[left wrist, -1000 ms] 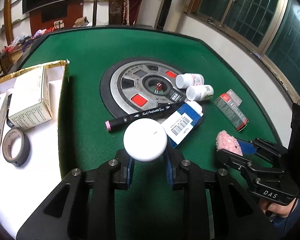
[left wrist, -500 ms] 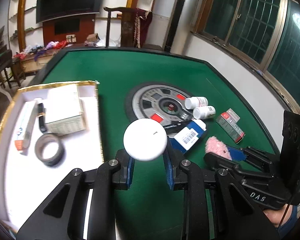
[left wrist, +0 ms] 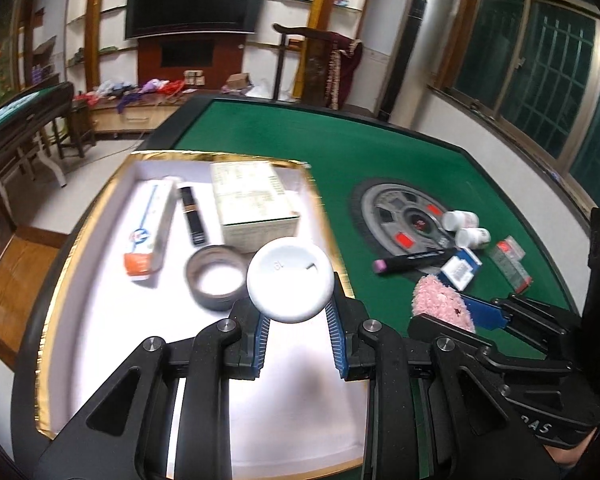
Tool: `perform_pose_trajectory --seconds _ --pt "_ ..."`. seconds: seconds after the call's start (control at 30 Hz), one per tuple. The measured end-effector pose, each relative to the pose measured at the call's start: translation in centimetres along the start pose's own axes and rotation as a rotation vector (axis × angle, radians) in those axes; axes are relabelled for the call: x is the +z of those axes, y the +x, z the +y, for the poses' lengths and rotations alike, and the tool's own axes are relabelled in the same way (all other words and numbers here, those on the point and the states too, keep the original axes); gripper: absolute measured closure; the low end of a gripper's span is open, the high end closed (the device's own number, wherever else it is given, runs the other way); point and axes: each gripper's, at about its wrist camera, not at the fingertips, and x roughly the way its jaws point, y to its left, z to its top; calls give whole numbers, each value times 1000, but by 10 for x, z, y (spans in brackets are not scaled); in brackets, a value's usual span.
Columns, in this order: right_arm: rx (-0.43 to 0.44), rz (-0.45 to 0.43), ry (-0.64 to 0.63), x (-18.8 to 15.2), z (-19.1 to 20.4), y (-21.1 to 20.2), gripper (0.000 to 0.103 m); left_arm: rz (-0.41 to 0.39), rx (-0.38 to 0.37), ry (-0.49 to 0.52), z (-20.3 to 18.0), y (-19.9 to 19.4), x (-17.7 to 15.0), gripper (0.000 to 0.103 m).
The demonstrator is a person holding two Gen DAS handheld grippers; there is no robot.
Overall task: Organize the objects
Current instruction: 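Carry the bottle and pink toy over the white tray with both grippers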
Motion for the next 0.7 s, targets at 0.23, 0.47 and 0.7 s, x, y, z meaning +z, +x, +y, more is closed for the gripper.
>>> perform_pose_trajectory --seconds 0.23,0.47,0.7 --pt "24 43 -58 2 36 25 64 5 48 -39 32 -2 -7 78" --pt "36 83 -94 4 60 49 64 26 87 -65 59 2 -14 78" --pt "32 112 -117 3 73 64 64 32 101 -79 71 5 -15 78"
